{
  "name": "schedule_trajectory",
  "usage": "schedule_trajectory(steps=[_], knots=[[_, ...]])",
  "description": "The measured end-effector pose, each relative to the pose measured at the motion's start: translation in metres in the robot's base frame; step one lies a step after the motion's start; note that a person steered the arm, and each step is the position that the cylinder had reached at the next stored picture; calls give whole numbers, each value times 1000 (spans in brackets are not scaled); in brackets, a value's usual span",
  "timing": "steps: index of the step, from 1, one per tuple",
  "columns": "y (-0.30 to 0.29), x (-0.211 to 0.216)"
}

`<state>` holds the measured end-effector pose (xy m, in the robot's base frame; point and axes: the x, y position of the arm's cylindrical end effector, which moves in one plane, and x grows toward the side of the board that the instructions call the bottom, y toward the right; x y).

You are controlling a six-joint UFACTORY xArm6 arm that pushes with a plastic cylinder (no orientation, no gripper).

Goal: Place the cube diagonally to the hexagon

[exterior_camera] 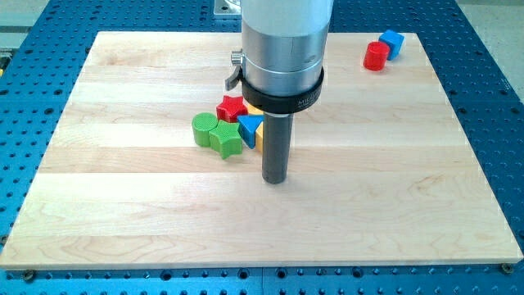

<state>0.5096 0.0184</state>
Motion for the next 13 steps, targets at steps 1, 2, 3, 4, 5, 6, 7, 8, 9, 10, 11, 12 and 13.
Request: schedule_trajectory(steps=[1,2,3,4,5,6,7,8,9,10,11,12,13], knots=[[100,-20],[188,-128],[180,-225],[180,-305],[176,-317],[205,-318],[209,-318],[237,-292],[237,-256],[242,-306],[278,-304],[265,-254],[231,-180]])
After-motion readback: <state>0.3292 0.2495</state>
